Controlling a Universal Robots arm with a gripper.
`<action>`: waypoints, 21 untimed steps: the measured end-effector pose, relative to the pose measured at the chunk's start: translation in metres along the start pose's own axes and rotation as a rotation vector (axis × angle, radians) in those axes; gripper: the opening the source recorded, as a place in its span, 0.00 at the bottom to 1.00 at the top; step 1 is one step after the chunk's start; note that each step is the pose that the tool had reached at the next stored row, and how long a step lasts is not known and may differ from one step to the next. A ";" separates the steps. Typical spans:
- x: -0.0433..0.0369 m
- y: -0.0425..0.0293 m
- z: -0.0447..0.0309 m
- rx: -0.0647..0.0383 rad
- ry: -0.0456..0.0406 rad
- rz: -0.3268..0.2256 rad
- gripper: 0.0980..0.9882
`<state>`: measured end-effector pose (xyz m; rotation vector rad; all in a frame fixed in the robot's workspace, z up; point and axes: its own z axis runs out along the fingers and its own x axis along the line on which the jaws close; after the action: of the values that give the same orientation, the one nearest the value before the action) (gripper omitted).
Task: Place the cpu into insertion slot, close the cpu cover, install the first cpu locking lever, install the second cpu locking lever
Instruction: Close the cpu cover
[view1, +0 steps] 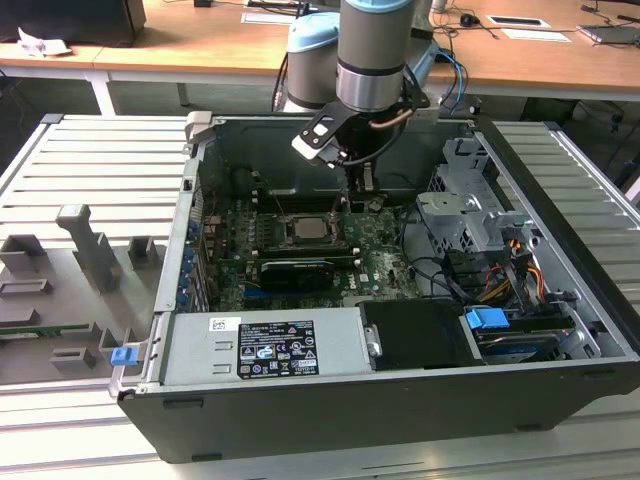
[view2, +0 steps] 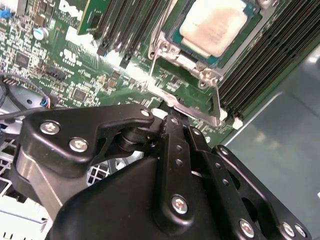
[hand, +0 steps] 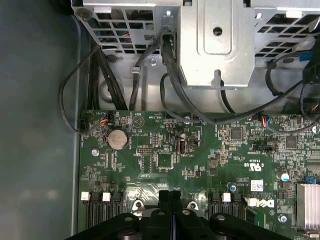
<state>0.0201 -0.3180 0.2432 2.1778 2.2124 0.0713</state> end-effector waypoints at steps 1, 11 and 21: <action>0.0000 -0.0016 -0.0001 0.000 0.0000 0.000 0.01; 0.0002 -0.0110 -0.0001 0.000 -0.0001 0.000 0.01; 0.0003 -0.0173 0.0002 0.000 0.0000 0.000 0.01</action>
<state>0.0029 -0.3180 0.2420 2.1778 2.2124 0.0712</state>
